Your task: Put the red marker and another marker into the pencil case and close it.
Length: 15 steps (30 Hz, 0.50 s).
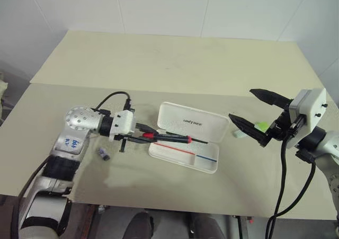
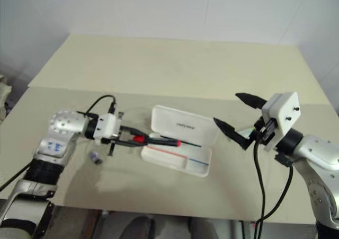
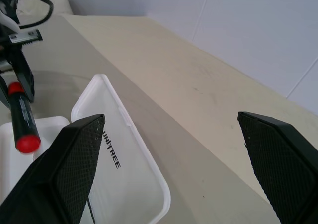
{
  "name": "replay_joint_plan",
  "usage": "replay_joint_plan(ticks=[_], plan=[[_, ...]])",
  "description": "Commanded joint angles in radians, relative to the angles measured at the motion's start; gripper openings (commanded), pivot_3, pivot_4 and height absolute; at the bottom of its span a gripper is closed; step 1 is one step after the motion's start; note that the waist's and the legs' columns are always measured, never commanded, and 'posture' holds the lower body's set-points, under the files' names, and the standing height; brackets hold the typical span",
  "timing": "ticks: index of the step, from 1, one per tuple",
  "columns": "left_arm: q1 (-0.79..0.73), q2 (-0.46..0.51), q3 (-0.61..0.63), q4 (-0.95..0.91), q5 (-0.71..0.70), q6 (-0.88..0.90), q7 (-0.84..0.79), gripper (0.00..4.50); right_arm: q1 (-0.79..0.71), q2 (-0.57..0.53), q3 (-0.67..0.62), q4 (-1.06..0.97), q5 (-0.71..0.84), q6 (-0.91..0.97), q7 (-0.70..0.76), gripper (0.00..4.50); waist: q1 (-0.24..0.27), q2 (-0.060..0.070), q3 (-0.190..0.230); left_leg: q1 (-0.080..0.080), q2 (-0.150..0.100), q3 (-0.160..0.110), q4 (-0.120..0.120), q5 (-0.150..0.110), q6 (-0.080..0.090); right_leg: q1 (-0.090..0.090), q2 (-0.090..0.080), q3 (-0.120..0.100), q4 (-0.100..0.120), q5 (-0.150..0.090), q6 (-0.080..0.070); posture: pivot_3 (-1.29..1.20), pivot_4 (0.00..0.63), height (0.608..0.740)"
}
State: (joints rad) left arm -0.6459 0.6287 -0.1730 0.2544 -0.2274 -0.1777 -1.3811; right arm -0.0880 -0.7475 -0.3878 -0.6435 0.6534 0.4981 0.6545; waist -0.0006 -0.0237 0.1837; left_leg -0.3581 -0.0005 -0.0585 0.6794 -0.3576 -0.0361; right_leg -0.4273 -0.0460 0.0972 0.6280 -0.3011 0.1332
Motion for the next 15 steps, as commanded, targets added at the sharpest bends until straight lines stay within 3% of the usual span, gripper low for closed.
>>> replay_joint_plan(ticks=[1,15], plan=[[-0.051,-0.032,-0.014,0.061,0.030,-0.065,-0.002,0.56,0.017,0.005,-0.049,-0.062,0.027,0.004,-0.038,4.50,0.000,0.000,0.000,0.000,0.000,0.000,0.000,0.000,0.000,0.000,0.000,0.000,0.000,0.000,0.000,0.00,0.150,0.740],[-0.113,-0.144,-0.085,0.144,0.122,-0.089,0.041,0.56,0.077,0.025,-0.070,-0.147,0.057,0.019,-0.133,4.50,0.001,0.000,0.000,-0.001,-0.001,0.000,0.002,0.001,0.001,0.000,0.000,0.001,0.002,0.001,0.001,0.00,0.150,0.740]])
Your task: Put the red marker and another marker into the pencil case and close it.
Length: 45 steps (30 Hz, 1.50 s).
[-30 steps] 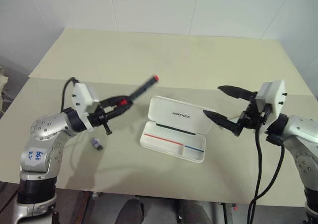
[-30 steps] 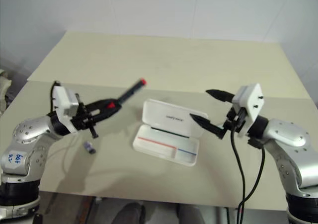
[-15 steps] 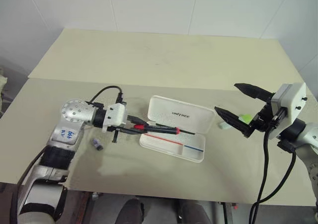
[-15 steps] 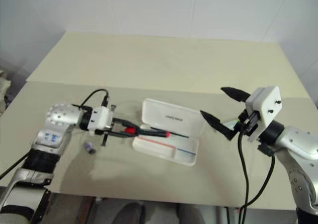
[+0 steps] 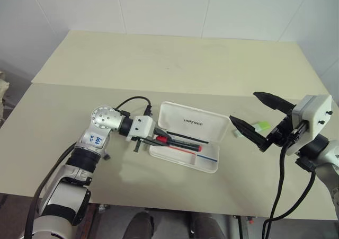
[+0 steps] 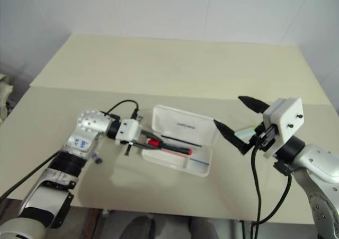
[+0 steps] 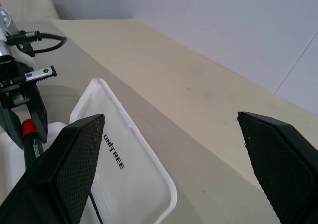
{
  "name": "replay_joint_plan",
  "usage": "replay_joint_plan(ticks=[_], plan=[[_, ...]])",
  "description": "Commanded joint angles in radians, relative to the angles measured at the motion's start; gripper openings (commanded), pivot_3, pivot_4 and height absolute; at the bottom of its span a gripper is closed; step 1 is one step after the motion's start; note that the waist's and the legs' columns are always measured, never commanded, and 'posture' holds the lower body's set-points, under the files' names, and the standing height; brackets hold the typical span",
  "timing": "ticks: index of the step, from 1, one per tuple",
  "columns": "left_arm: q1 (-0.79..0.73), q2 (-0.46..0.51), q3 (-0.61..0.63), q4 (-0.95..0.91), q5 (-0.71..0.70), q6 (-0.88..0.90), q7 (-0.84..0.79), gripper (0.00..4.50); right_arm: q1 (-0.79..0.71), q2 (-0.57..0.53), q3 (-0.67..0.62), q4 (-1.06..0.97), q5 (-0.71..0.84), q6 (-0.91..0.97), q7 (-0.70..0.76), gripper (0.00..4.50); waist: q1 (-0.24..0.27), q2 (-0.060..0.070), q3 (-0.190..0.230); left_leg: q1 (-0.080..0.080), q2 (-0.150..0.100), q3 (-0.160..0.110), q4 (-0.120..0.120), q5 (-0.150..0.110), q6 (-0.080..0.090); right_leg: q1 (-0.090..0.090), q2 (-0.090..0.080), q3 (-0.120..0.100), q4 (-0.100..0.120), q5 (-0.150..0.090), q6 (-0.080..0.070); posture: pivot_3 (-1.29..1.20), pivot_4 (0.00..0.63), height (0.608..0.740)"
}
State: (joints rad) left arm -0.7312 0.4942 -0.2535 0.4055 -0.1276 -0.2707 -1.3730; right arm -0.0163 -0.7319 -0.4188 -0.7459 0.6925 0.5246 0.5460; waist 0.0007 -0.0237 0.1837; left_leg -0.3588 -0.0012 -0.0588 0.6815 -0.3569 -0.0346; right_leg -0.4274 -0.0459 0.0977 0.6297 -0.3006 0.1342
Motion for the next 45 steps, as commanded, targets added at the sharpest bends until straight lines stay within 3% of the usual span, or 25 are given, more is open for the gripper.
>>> replay_joint_plan(ticks=[1,10,11,17,31,32,34,36,40,45], plan=[[-0.030,-0.015,-0.007,-0.003,0.032,0.003,0.042,0.56,0.009,0.010,-0.038,-0.049,0.020,-0.007,-0.030,4.50,0.000,0.000,0.000,0.000,0.000,0.000,0.000,0.000,0.000,0.000,0.000,0.000,0.000,0.000,0.000,0.00,0.150,0.740],[-0.038,-0.052,-0.022,0.038,0.066,0.005,0.072,0.56,0.021,0.014,-0.033,-0.070,0.028,-0.010,-0.062,4.50,-0.001,0.000,0.000,0.000,0.000,0.000,0.000,0.000,0.000,0.000,0.000,0.000,0.001,0.000,0.000,0.00,0.150,0.740],[-0.038,-0.054,-0.022,0.039,0.066,0.011,0.074,1.33,0.021,0.013,-0.034,-0.069,0.029,-0.011,-0.062,4.50,-0.001,0.000,0.000,0.000,0.000,0.000,0.000,0.000,0.000,0.000,0.000,0.000,0.001,0.000,0.000,0.00,0.150,0.740],[-0.037,-0.058,-0.023,0.053,0.077,-0.022,0.091,3.27,0.010,0.013,-0.020,-0.063,0.026,-0.016,-0.066,4.50,-0.001,0.000,0.000,0.000,0.000,0.000,0.000,0.000,0.000,0.000,0.000,0.000,0.001,0.000,0.000,0.00,0.150,0.740],[0.023,0.010,0.091,-0.191,-0.109,0.210,0.072,3.27,-0.074,0.011,-0.034,0.035,0.099,0.028,-0.067,4.50,-0.002,0.000,0.000,0.000,0.001,-0.001,0.000,0.001,0.000,0.000,0.000,0.000,0.002,0.000,0.000,0.00,0.150,0.740],[0.027,0.018,0.100,-0.211,-0.127,0.230,0.066,3.27,-0.068,-0.019,-0.042,0.049,0.084,0.029,-0.040,4.50,-0.002,0.000,0.000,0.000,0.000,-0.001,0.000,0.001,0.000,0.000,0.000,0.000,0.002,0.000,0.000,0.00,0.150,0.740],[0.033,0.036,0.124,-0.250,-0.164,0.291,0.063,3.85,-0.055,-0.094,-0.063,0.101,0.030,0.016,0.022,4.50,-0.001,0.000,0.000,0.000,0.000,0.000,0.000,0.001,0.000,0.000,-0.001,0.000,0.002,0.000,0.000,0.00,0.150,0.740],[0.033,0.066,0.165,-0.288,-0.203,0.345,0.075,4.47,-0.023,-0.258,-0.073,0.229,-0.095,-0.058,0.184,4.50,0.001,0.001,0.001,0.000,0.000,-0.001,0.001,0.001,0.000,0.000,-0.001,0.000,0.002,0.000,0.000,0.00,0.150,0.740],[0.012,0.098,0.229,-0.318,-0.263,0.441,0.107,4.47,-0.116,-0.430,-0.013,0.499,-0.133,-0.146,0.430,4.50,-0.005,0.001,0.001,0.001,-0.001,0.005,0.001,0.001,0.002,0.002,0.000,0.000,0.000,0.001,0.001,0.00,0.150,0.740],[-0.004,0.093,0.243,-0.325,-0.263,0.460,0.145,4.47,-0.357,-0.427,0.207,0.813,-0.286,-0.325,0.596,4.50,-0.015,0.001,0.002,0.003,0.001,0.011,0.000,0.002,0.002,0.002,0.001,0.002,0.000,0.002,0.000,0.00,0.150,0.740]])
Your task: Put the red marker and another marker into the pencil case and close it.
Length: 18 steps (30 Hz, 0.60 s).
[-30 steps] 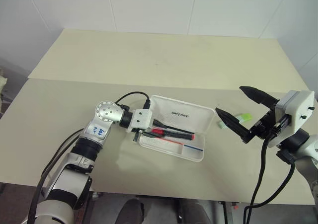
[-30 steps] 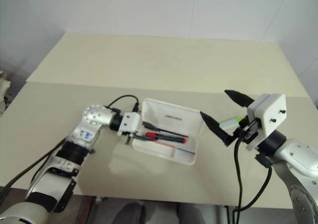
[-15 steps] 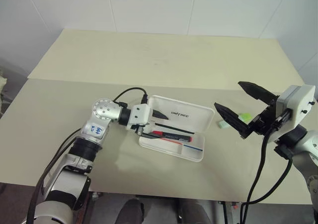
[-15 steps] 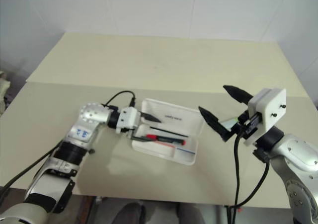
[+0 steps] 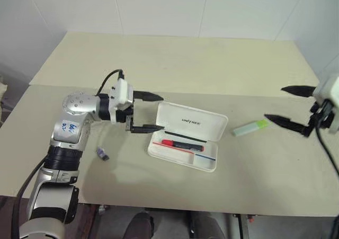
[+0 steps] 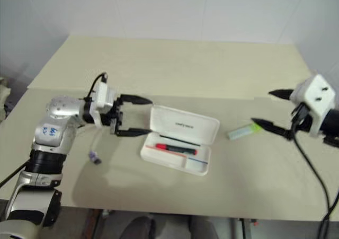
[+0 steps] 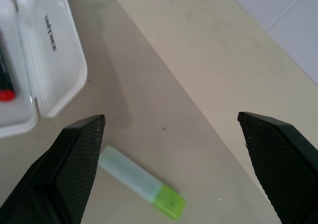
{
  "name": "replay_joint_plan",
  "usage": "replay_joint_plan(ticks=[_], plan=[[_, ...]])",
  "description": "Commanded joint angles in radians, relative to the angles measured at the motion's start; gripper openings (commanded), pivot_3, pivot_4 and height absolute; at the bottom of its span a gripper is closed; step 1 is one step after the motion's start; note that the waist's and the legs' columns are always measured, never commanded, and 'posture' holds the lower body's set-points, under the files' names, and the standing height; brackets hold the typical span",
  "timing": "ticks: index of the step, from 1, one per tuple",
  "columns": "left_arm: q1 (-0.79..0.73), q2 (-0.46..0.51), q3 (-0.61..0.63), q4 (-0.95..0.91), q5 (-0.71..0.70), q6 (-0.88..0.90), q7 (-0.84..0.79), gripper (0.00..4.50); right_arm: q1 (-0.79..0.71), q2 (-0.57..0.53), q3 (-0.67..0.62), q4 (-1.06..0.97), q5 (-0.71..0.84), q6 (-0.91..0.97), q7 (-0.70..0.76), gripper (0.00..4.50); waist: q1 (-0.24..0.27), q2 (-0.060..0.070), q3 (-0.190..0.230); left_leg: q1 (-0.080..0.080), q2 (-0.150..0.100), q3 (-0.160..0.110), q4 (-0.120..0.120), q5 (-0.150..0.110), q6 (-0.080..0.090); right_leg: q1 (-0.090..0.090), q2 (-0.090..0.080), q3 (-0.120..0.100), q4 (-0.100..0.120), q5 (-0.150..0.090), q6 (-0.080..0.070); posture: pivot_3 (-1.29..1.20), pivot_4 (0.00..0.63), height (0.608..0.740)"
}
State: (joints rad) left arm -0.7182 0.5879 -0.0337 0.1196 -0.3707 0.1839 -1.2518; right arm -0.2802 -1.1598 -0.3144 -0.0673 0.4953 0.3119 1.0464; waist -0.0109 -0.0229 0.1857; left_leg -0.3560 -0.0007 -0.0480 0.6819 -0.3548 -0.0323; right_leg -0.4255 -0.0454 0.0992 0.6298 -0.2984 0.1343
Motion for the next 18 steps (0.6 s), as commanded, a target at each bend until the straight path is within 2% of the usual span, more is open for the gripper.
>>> replay_joint_plan(ticks=[1,9,18], plan=[[-0.014,-0.002,0.022,-0.047,-0.022,0.010,0.028,4.47,-0.138,0.009,0.140,0.185,-0.118,-0.144,0.120,4.50,-0.006,0.000,0.000,0.000,0.000,0.000,0.000,0.000,0.000,0.000,0.000,0.000,0.000,0.000,0.000,0.00,0.150,0.740],[0.027,0.003,0.040,-0.127,-0.047,0.060,0.065,4.47,-0.541,0.144,0.424,0.681,-0.369,-0.426,0.355,4.50,-0.027,0.002,0.001,-0.001,0.000,0.001,-0.001,0.003,-0.005,-0.003,-0.001,0.004,-0.001,0.001,0.002,0.00,0.150,0.740],[0.078,0.055,0.087,-0.242,-0.092,0.149,0.110,4.47,-0.786,0.265,0.556,1.123,-0.576,-0.648,0.433,4.50,-0.024,0.002,0.002,-0.001,0.003,0.000,-0.001,0.003,-0.006,-0.005,-0.003,0.005,-0.001,0.001,0.002,0.00,0.150,0.740]])
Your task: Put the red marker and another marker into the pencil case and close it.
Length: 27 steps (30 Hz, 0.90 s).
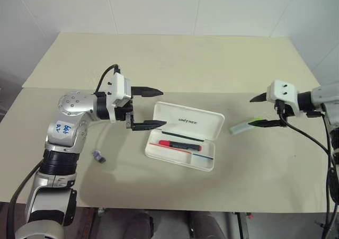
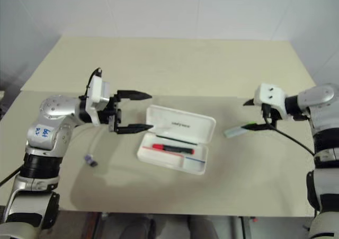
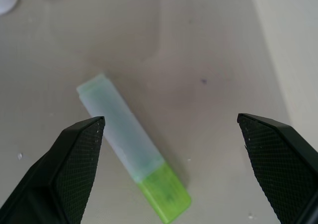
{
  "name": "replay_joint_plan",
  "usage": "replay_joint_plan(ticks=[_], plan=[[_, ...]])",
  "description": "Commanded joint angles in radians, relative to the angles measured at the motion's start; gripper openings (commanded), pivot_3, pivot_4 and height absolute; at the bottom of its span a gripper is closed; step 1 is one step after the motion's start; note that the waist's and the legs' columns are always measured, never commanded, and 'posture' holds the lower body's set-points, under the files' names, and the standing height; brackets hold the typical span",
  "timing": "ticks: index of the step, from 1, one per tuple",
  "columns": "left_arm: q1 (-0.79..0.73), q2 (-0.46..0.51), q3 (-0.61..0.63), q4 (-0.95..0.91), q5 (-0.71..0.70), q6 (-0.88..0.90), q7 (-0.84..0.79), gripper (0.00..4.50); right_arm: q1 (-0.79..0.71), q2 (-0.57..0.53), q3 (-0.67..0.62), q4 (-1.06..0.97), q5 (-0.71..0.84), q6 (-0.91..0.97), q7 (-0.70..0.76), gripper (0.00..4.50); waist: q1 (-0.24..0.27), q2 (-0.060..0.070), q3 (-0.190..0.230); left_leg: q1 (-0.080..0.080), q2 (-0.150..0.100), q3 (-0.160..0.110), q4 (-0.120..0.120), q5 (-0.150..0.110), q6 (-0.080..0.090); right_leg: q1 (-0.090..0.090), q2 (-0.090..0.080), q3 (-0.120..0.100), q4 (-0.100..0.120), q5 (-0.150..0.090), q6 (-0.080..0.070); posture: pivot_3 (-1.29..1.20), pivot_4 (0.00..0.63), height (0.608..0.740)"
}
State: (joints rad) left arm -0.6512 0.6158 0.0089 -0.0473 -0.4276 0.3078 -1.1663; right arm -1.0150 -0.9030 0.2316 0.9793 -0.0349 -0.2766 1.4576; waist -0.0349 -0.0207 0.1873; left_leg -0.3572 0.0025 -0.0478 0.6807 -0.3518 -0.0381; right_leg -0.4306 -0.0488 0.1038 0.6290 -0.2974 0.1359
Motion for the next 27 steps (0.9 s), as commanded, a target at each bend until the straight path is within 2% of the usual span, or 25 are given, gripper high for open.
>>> replay_joint_plan(ticks=[1,14,17,23,26,27], plan=[[0.023,0.035,0.054,-0.095,-0.039,0.038,0.035,4.47,-0.069,0.018,0.020,0.112,-0.067,-0.075,0.018,4.50,-0.001,0.000,0.000,0.000,0.000,0.000,0.000,0.000,0.000,0.000,0.000,0.000,0.000,0.000,0.000,0.00,0.150,0.740],[0.177,0.127,0.162,-0.340,-0.109,0.168,0.164,4.47,-0.157,0.089,0.114,0.313,-0.296,-0.184,-0.066,4.50,-0.021,0.001,0.000,0.000,-0.001,0.000,0.001,0.000,-0.001,0.000,0.000,0.000,0.002,0.000,0.000,0.00,0.150,0.740],[0.209,0.139,0.186,-0.386,-0.125,0.193,0.190,4.50,-0.156,0.103,0.132,0.331,-0.328,-0.192,-0.056,3.86,-0.024,0.001,0.000,0.001,-0.002,-0.001,0.001,0.000,-0.001,0.001,0.000,0.000,0.002,0.000,0.000,0.00,0.150,0.740],[0.230,0.154,0.202,-0.416,-0.141,0.213,0.219,4.50,-0.151,0.145,0.115,0.338,-0.316,-0.187,0.012,1.83,-0.026,-0.002,-0.001,0.003,-0.004,-0.001,0.003,0.001,-0.001,0.005,0.000,0.000,0.001,0.004,0.001,0.00,0.150,0.740],[0.232,0.162,0.200,-0.414,-0.145,0.211,0.219,4.50,-0.143,0.166,0.101,0.333,-0.296,-0.176,0.087,0.67,-0.030,-0.002,-0.001,0.004,-0.003,-0.001,0.003,0.001,0.000,0.006,0.002,-0.001,0.002,0.006,-0.001,0.00,0.150,0.740],[0.229,0.162,0.197,-0.408,-0.144,0.209,0.218,4.50,-0.141,0.168,0.097,0.331,-0.294,-0.175,0.089,0.44,-0.033,-0.002,-0.001,0.004,-0.002,-0.001,0.003,0.002,0.000,0.006,0.003,-0.001,0.002,0.006,-0.001,0.00,0.150,0.740]])
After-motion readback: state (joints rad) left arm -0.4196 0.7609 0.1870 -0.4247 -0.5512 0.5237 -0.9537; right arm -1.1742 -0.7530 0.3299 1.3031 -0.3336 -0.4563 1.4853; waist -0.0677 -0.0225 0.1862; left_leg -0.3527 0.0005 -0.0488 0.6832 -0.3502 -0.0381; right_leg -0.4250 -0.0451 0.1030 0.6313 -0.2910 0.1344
